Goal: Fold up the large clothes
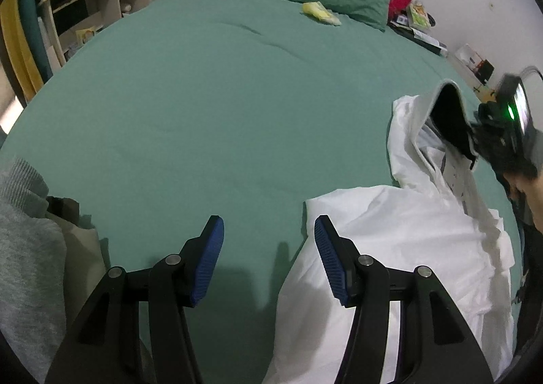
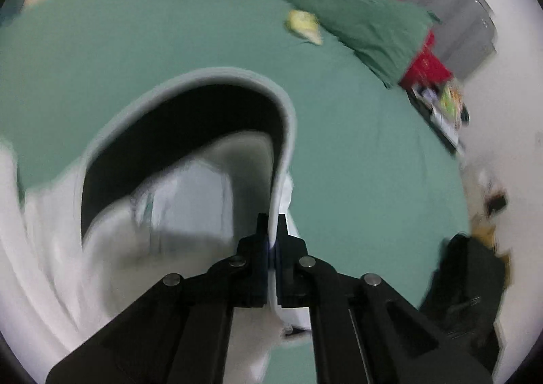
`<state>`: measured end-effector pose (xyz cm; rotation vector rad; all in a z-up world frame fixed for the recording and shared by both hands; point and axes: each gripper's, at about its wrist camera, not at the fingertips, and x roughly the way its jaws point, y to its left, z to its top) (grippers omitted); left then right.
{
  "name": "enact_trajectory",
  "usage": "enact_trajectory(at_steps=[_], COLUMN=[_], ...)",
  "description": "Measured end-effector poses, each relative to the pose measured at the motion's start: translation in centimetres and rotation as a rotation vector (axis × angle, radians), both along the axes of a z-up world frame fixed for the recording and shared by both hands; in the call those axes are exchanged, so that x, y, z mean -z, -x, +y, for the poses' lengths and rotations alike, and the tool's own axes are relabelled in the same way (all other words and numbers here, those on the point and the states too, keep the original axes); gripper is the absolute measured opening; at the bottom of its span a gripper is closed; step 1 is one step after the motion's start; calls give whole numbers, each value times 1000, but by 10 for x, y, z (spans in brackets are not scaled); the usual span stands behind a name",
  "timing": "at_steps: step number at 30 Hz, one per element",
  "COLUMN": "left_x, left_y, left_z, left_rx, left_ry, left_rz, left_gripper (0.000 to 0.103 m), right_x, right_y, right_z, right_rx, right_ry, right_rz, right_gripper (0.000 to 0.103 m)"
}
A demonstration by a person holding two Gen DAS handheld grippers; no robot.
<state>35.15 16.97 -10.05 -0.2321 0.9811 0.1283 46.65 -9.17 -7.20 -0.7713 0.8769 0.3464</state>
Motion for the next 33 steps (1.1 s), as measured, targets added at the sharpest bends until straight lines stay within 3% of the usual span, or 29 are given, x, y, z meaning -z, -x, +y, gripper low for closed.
enact_trajectory(at_steps=[2, 5, 8, 11, 12, 14, 17, 20, 23, 27, 30, 33], left_x=[2, 2, 0, 0, 0, 0, -2, -4, -5, -2, 3, 8], left_y=[1, 6, 11, 16, 16, 16, 14, 12, 9, 4, 0, -4], left_z=[2, 2, -5, -20, -26, -32, -34, -31, -24, -19, -18, -19], left_rx=[-5, -6, 12, 57, 70, 87, 91, 66, 33, 16, 2, 6], left_ry=[1, 17, 9, -23, -36, -42, -38, -38, -14, 7, 6, 4], left_rz=[13, 19, 12, 11, 12, 14, 8, -3, -6, -2, 10, 24], left_gripper=[59, 59, 59, 59, 59, 59, 59, 59, 59, 59, 59, 59], right_x=[5, 9, 21, 21, 19, 15, -2, -29, -63, -96, -101, -89], right_y=[25, 51, 69, 73, 66, 55, 56, 58, 53, 12, -19, -58], right_z=[-8, -23, -38, -53, -64, -81, -91, -104, -123, -145, -147, -137], right_rx=[-63, -110, -105, -44, 8, 66, 59, 24, 13, 69, 158, 227], right_ry=[60, 69, 10, -111, -200, -337, -341, -407, -503, -620, -667, -723], right_rz=[14, 72, 167, 185, 221, 333, 368, 379, 346, 270, 197, 199], right_gripper=[3, 4, 11, 18, 23, 60, 65, 79, 85, 93, 95, 96])
